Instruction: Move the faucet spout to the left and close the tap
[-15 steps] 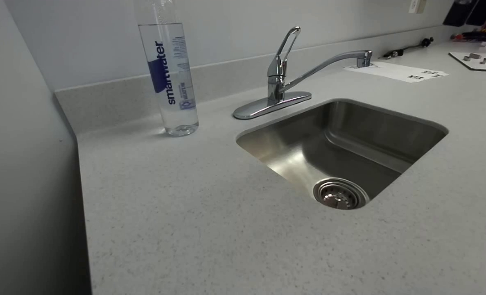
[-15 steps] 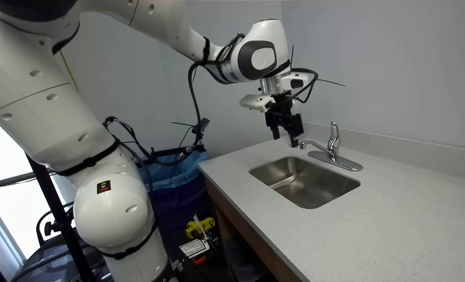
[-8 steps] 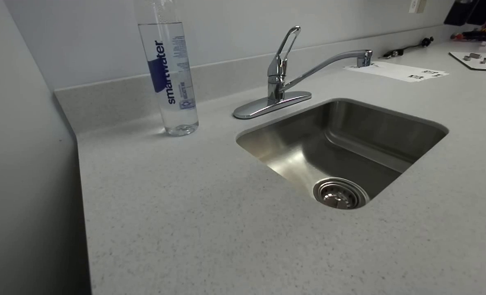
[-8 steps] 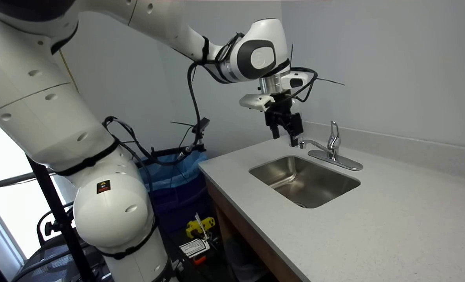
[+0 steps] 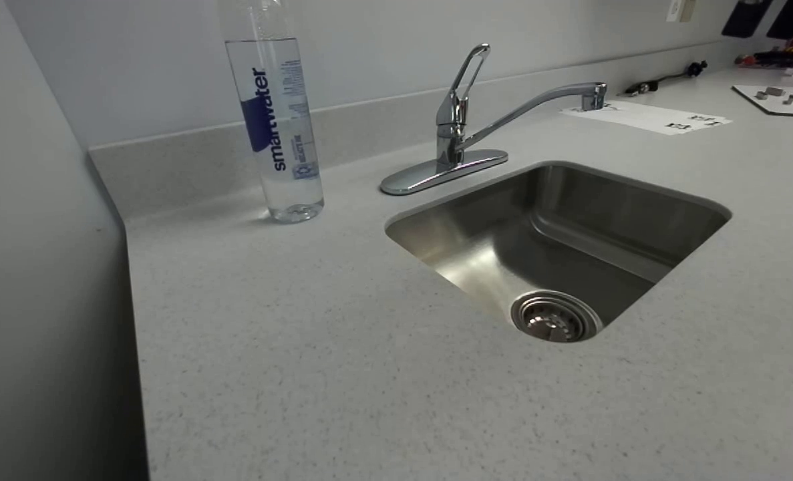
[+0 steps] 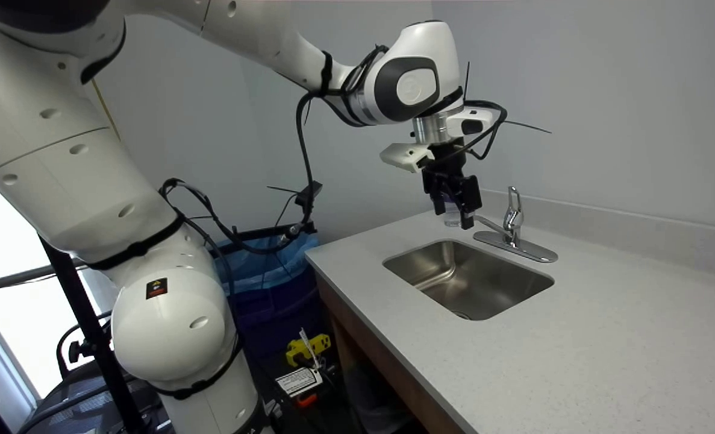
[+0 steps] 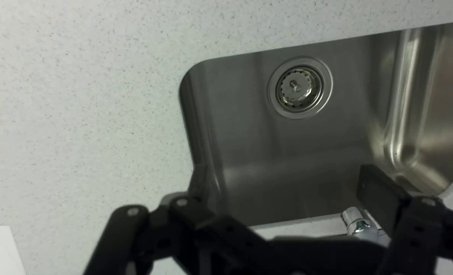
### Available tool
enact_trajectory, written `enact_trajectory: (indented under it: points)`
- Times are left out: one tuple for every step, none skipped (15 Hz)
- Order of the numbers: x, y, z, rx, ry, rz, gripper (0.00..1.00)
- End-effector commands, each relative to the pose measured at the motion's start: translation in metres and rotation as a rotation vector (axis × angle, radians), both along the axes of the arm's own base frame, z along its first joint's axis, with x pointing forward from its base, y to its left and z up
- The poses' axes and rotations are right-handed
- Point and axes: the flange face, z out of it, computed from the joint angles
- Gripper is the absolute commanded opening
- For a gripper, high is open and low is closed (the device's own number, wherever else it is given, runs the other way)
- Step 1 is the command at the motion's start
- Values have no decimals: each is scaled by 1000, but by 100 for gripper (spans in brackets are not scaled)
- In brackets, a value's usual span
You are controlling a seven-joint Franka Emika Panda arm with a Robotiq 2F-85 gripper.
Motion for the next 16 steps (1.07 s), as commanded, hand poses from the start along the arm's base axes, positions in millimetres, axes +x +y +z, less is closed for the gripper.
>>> enact_trajectory:
  points:
    - [30,18,-8,8,-34,-62,100]
    - [40,24,-10,10,-38,-75,100]
    - [48,27,-10,14,-47,-92,100]
    - [57,29,-12,16,-53,-110,100]
    - [67,28,-10,13,-60,-135,100]
    - [74,26,-7,13,-62,-154,100]
    - [84,20,-6,14,-68,-179,100]
    - [92,15,-5,13,-66,-201,100]
    - [100,10,-4,13,-68,-221,100]
    - [108,5,-5,13,-70,-237,100]
    - [115,3,-7,12,-72,-248,100]
    - [123,1,-11,9,-70,-255,97]
    - [129,18,-23,7,-71,-259,74]
    - [135,21,-27,6,-71,-260,72]
    - [140,26,-33,3,-70,-254,68]
    - [146,32,-38,7,-64,-231,60]
